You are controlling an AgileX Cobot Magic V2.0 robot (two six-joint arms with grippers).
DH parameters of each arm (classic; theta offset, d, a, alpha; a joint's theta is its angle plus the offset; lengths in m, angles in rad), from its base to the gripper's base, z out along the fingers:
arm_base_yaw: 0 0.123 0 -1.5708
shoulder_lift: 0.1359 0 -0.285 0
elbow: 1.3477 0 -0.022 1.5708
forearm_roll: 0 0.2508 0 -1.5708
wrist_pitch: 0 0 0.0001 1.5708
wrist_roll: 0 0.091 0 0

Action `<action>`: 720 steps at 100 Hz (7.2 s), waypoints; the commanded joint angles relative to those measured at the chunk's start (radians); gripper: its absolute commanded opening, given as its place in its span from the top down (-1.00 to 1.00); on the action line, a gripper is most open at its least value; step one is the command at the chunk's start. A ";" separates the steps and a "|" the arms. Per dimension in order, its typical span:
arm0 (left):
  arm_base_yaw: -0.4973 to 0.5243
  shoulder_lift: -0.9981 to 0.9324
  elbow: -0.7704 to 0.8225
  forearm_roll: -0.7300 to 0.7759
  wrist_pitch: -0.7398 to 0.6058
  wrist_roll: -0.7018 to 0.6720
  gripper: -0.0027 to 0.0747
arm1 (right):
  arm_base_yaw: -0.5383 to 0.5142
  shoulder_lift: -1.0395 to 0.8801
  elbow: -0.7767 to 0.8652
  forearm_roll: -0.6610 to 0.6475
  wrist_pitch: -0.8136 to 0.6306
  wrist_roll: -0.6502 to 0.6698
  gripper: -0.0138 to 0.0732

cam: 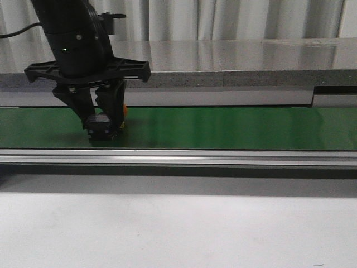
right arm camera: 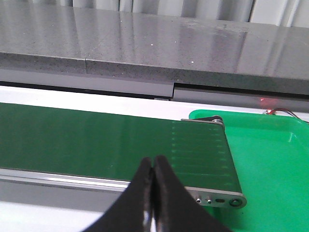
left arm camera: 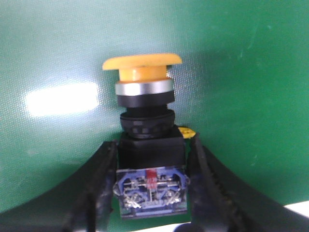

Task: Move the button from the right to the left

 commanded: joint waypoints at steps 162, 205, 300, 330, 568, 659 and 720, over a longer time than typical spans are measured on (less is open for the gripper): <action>0.842 -0.037 0.178 -0.042 -0.127 0.601 0.63 | -0.001 0.010 -0.026 0.001 -0.083 -0.002 0.84; 0.842 0.004 0.178 -0.026 -0.122 0.615 -0.41 | -0.001 0.010 -0.026 0.001 -0.083 -0.002 0.84; 0.656 -0.399 0.154 -0.207 -0.128 0.533 0.98 | -0.001 0.010 -0.026 0.001 -0.083 -0.002 0.84; 0.427 -0.463 0.173 -0.213 -0.172 0.465 0.98 | -0.001 0.010 -0.026 0.001 -0.083 -0.002 0.84; 0.425 -1.900 1.497 -0.093 -0.904 0.286 0.98 | -0.001 0.011 -0.026 0.001 -0.084 -0.002 0.84; 0.425 -1.900 1.497 -0.093 -0.904 0.286 0.98 | -0.003 0.008 0.085 0.002 -0.370 -0.004 0.84; 0.425 -1.900 1.497 -0.093 -0.904 0.286 0.98 | -0.003 -0.114 0.265 0.002 -0.443 0.002 0.84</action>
